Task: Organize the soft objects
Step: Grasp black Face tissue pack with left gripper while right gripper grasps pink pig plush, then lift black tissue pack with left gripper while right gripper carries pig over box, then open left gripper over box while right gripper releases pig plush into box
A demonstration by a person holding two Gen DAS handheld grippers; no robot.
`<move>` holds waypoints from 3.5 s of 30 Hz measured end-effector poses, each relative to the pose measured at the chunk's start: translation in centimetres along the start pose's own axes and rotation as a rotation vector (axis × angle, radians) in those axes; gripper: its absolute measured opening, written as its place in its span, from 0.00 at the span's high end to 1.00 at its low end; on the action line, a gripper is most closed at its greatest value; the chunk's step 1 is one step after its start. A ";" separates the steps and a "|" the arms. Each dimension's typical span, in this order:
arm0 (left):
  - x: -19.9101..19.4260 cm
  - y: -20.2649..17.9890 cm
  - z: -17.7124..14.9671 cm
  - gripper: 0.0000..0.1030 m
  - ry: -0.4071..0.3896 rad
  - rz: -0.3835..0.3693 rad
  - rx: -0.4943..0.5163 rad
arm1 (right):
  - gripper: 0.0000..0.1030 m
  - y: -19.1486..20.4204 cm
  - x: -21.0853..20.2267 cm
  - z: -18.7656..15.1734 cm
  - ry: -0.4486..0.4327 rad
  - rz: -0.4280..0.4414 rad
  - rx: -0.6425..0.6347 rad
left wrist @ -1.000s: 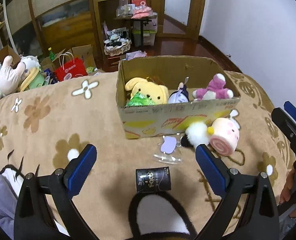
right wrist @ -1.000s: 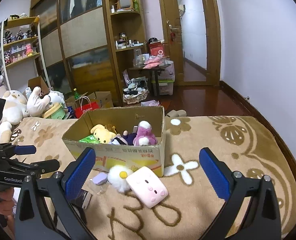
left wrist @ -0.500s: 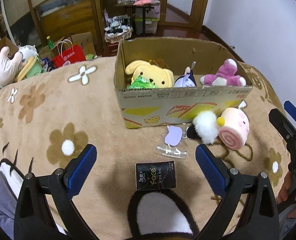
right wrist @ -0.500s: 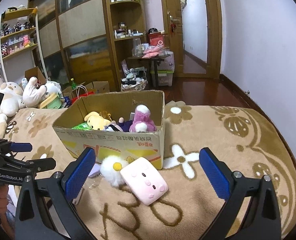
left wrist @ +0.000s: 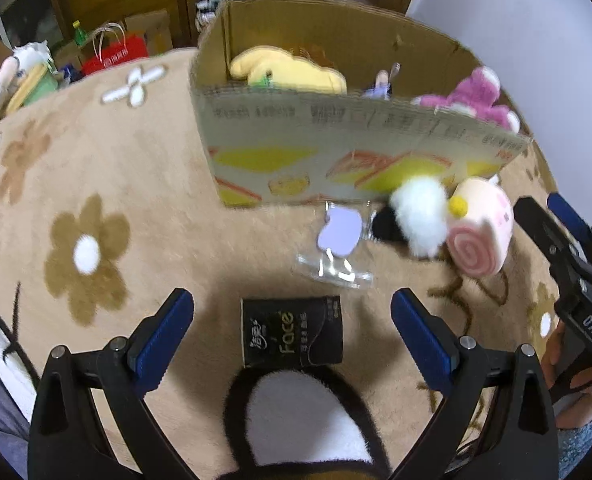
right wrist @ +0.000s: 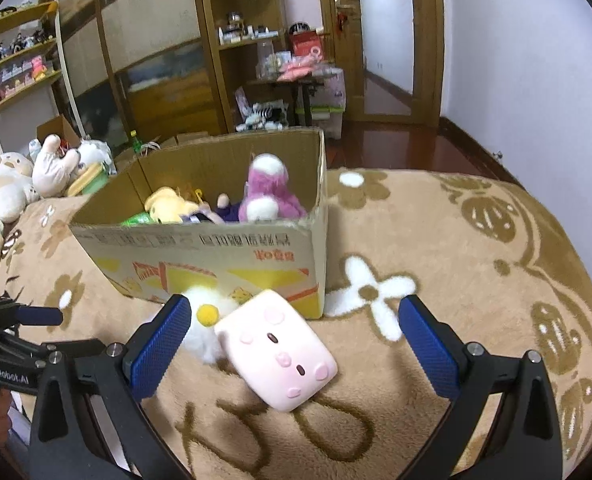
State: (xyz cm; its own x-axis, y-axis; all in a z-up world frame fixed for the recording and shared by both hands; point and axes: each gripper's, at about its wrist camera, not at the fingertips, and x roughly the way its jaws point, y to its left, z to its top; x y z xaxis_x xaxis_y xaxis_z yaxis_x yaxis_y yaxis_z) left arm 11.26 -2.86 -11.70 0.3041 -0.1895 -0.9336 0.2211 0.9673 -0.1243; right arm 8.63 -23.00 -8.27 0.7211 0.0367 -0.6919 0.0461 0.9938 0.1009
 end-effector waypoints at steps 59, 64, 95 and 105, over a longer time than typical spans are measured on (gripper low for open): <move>-9.0 -1.1 -1.1 0.39 -0.355 0.050 -0.009 | 0.60 3.1 -6.0 -0.3 -0.096 -0.029 -0.093; -11.0 -1.4 -0.3 0.39 -0.444 0.066 0.022 | 0.60 2.9 -7.4 0.8 -0.148 -0.016 -0.074; -12.1 -2.2 7.9 0.39 -0.675 0.085 0.143 | 0.59 3.3 -6.1 10.0 -0.347 0.073 -0.105; -6.4 -1.3 9.3 0.39 -0.553 0.046 0.130 | 0.57 3.8 -1.3 9.0 -0.293 0.185 -0.062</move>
State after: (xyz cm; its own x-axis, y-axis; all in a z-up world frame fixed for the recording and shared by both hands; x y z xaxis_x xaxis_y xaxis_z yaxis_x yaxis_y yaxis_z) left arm 17.66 -4.49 -2.40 0.7481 -0.2411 -0.6182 0.2973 0.9547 -0.0125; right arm 14.10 -20.22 -0.54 0.8814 0.1939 -0.4308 -0.1391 0.9780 0.1556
